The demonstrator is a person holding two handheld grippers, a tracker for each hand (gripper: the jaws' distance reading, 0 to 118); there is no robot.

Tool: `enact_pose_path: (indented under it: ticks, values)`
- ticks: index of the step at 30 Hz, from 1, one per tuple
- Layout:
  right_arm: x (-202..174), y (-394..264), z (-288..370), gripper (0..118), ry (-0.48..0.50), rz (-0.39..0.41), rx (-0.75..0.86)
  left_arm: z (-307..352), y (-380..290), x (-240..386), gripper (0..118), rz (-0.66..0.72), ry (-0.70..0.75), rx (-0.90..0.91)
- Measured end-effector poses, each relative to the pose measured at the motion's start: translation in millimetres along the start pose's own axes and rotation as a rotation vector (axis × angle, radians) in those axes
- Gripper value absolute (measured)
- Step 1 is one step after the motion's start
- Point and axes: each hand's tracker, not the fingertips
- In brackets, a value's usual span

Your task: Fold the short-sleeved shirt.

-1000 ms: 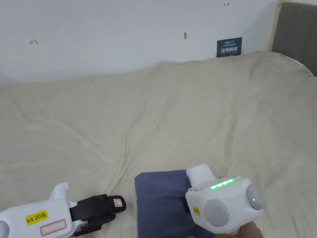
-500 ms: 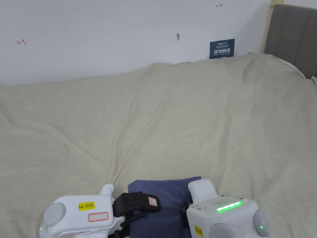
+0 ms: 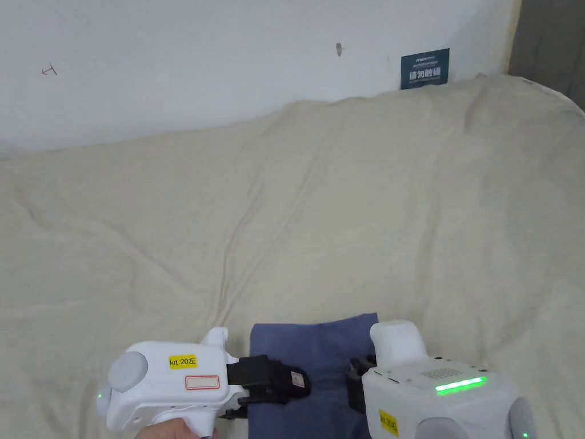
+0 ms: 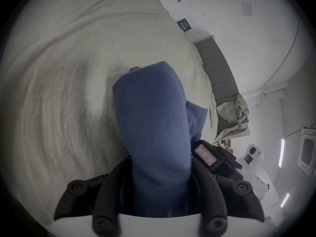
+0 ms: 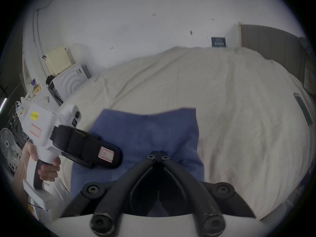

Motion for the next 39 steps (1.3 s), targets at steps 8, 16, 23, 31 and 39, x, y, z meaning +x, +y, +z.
enact_pose_path:
  ticks: [8, 16, 23, 31, 39]
  values:
    - [-34, 13, 32, 0, -0.031, 0.153, 0.185, 31, 0, 7, 34, -0.067, 0.059, 0.022]
    - [-97, 26, 47, 0, 0.016, 0.240, 0.333, 120, 4, -26, 34, -0.055, 0.195, 0.106]
    - [-160, 34, 36, 0, 0.036, 0.305, 0.434, 224, 9, -78, 34, -0.036, 0.377, 0.195]
    - [-207, 35, 6, 0, 0.025, 0.263, 0.432, 348, 36, -143, 34, -0.020, 0.793, 0.246]
    - [-239, 43, -36, 0, 0.060, 0.247, 0.325, 425, 63, -196, 34, -0.090, 1.058, 0.348]
